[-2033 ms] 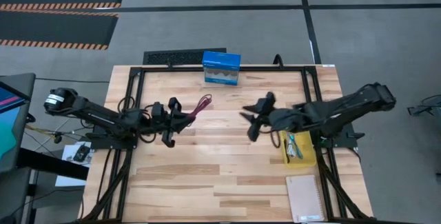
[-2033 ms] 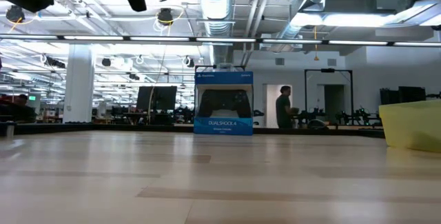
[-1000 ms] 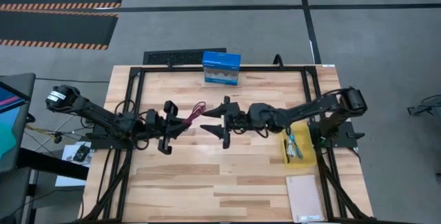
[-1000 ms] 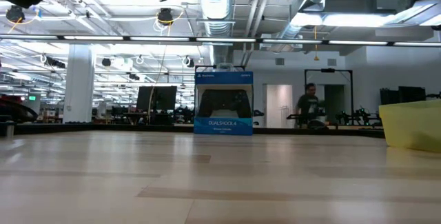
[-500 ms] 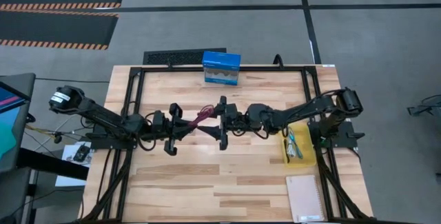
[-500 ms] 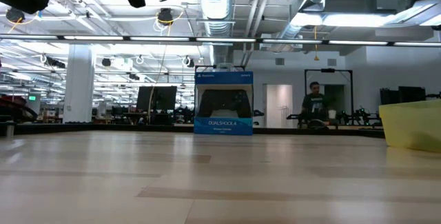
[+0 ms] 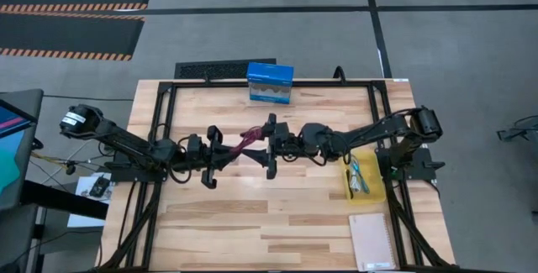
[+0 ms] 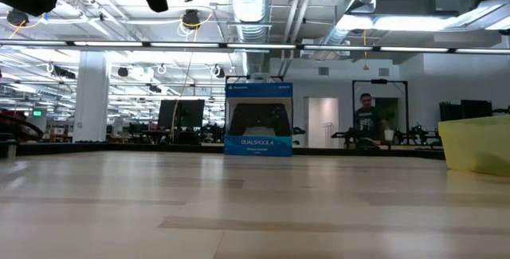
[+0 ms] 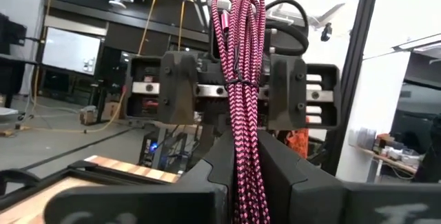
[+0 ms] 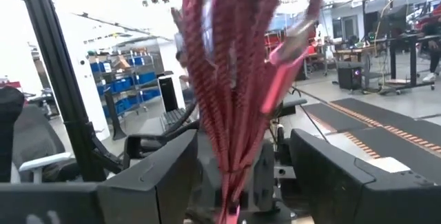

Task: Pick and place USB-C Cables
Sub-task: Put the pink charger cable into the yellow bin

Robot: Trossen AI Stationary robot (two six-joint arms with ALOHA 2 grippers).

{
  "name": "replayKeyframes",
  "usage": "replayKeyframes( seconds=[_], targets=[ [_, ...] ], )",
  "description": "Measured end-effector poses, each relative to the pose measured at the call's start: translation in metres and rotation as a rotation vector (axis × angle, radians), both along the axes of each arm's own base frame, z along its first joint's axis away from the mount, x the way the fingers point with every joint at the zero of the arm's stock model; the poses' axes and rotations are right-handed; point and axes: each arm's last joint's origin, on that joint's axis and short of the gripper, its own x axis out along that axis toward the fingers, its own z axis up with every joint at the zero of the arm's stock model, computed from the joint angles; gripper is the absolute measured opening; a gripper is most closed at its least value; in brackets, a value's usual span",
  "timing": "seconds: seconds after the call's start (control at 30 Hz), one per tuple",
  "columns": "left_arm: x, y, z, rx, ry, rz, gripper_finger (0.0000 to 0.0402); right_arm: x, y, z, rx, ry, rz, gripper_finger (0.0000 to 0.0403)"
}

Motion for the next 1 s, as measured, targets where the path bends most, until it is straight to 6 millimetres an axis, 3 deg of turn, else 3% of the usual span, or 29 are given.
replayKeyframes(
  seconds=[0.13, 0.5, 0.8, 1.0],
  targets=[
    [0.0, 0.001, 0.0, 0.007, 0.004, 0.024, 0.0025, 0.001, 0.0, -0.006, 0.005, 0.062, 0.003, 0.023],
    [0.007, 0.01, -0.006, -0.035, 0.023, 0.062, 0.0025, 0.002, -0.012, -0.007, 0.005, 0.075, -0.025, 0.0081],
    [0.011, 0.01, -0.012, -0.047, 0.043, 0.061, 0.0025, 0.003, -0.014, -0.009, -0.013, 0.093, -0.032, 0.0016],
    [0.011, 0.008, -0.014, -0.065, 0.066, 0.052, 0.0033, 0.003, -0.019, -0.01, 0.002, 0.101, -0.036, 0.0015]
  ],
)
